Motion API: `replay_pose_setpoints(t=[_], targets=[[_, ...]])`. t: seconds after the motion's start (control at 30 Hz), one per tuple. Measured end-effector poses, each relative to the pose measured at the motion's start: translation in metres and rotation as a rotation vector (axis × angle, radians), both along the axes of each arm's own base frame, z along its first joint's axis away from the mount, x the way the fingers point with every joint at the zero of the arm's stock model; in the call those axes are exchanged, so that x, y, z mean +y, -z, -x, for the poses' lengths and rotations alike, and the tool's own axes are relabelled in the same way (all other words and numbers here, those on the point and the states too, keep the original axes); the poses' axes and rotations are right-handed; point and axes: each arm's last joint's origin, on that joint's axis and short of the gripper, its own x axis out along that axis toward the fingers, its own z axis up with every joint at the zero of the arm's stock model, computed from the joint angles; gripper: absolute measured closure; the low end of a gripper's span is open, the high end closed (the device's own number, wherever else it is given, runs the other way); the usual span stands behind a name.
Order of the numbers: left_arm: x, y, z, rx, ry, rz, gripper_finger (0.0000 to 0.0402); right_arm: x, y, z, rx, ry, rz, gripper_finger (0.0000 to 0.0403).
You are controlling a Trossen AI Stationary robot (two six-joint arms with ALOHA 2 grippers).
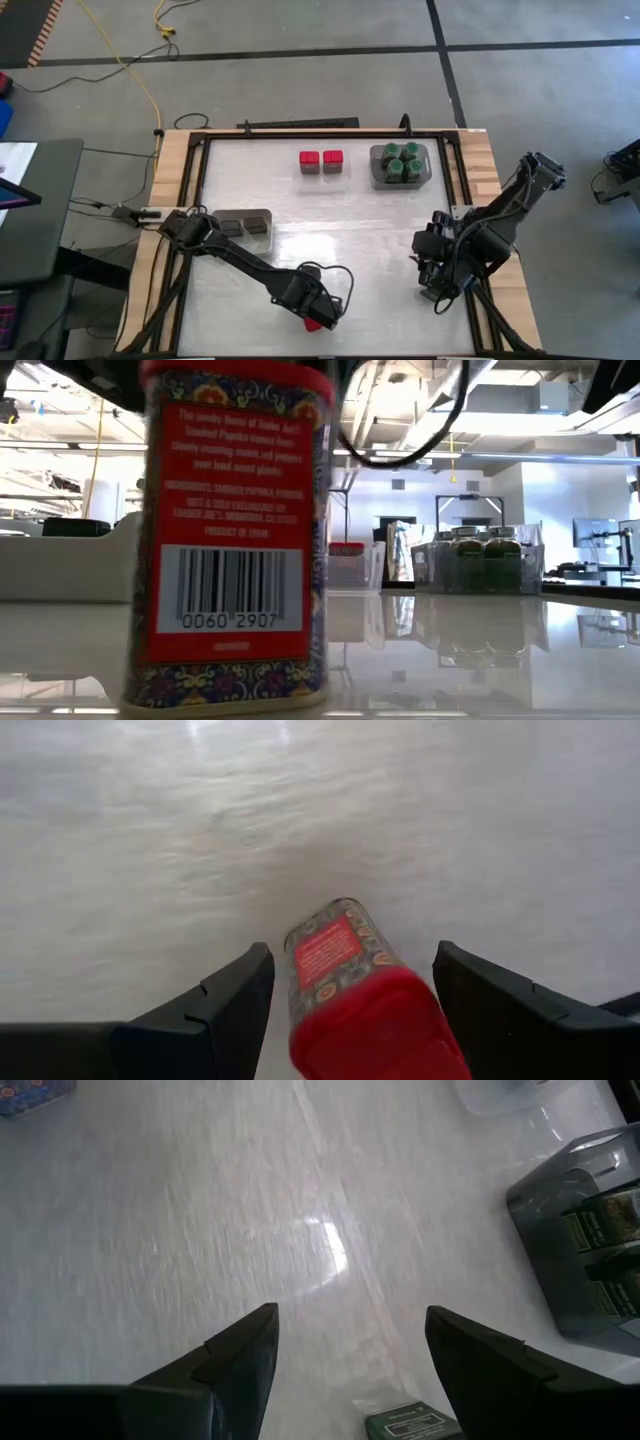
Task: Sort spices by type
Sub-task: Put the red seasoning can into the transparent bin
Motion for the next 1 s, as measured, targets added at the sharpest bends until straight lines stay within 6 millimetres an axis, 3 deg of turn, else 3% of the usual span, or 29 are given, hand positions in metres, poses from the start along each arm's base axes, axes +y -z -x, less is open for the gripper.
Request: replay_pose_setpoints(t=[0.2,0.4,0.77,1.0], targets=[[-0.001,-0.001,0.000,0.004,-0.016,0.029,0.0141,0.000,0.000,0.000,0.000,0.000,0.000,0.0122],[-0.003,-0.015,0.002,0.006,-0.096,0.050,0.0141,0.000,0.000,0.000,0.000,0.000,0.000,0.0122],[-0.029,-0.015,0.019,0.052,-0.291,0.120,0.0141,0.000,0.000,0.000,0.000,0.000,0.000,0.0122],[-0.035,-0.016,0.020,0.016,-0.354,0.142,0.0141,0.000,0.000,0.000,0.001,-0.001,0.001,0.0122]])
